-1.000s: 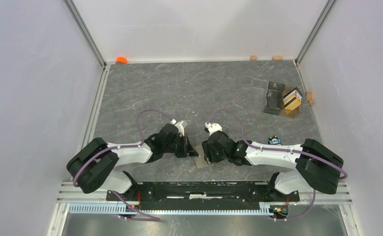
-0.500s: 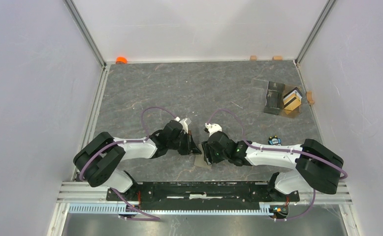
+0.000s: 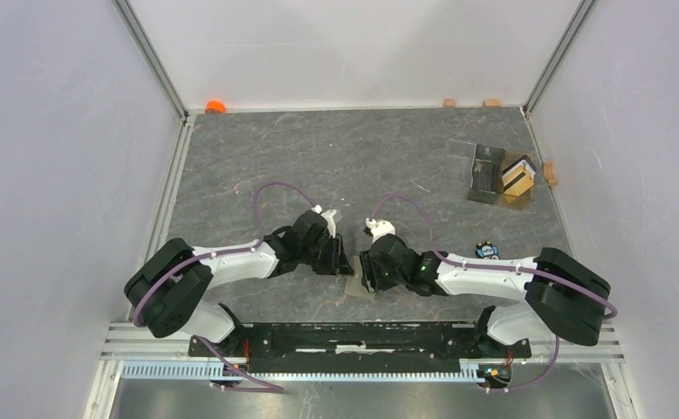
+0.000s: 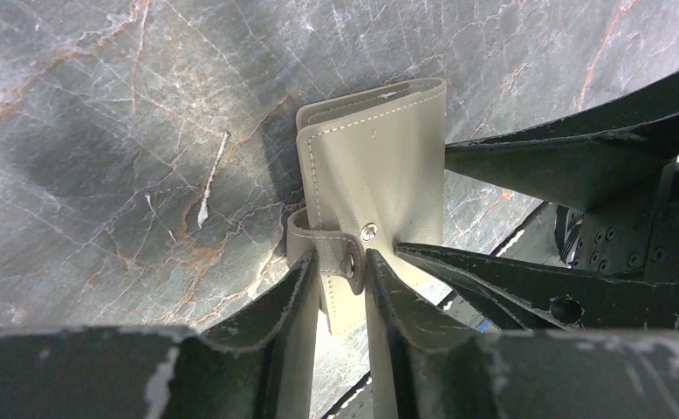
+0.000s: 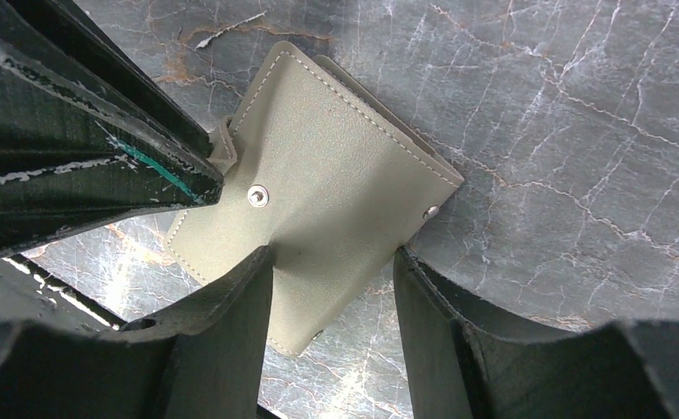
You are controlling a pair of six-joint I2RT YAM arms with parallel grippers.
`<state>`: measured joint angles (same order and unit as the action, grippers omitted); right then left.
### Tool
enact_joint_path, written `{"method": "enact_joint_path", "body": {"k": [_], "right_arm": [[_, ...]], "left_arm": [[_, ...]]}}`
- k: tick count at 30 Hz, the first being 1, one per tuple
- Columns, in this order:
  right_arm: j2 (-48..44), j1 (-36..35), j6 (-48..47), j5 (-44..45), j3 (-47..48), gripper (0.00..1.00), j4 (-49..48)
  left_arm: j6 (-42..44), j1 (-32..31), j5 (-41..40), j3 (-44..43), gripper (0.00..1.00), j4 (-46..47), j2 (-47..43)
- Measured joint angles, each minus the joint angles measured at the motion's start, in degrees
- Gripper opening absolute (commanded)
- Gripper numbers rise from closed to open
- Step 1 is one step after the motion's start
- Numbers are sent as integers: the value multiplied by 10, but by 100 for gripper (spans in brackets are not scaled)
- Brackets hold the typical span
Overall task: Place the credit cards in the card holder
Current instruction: Close the card holder at the center of the board.
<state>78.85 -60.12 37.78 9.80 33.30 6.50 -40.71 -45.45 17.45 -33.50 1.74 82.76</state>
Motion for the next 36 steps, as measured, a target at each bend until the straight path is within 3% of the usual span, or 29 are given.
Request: {"method": "enact_joint_path", "body": {"k": [4, 8, 16, 25, 36], "right_arm": [[0, 0, 1, 0, 0, 57, 0], [0, 0, 1, 0, 0, 57, 0], [1, 0, 1, 0, 0, 57, 0], [1, 0, 1, 0, 0, 57, 0], [2, 0, 1, 0, 0, 56, -1]], "left_arm": [[1, 0, -2, 0, 38, -5, -3], [1, 0, -9, 0, 32, -14, -14], [1, 0, -13, 0, 38, -31, -51], [5, 0, -30, -3, 28, -66, -59], [6, 0, -44, -7, 32, -76, -68]]}}
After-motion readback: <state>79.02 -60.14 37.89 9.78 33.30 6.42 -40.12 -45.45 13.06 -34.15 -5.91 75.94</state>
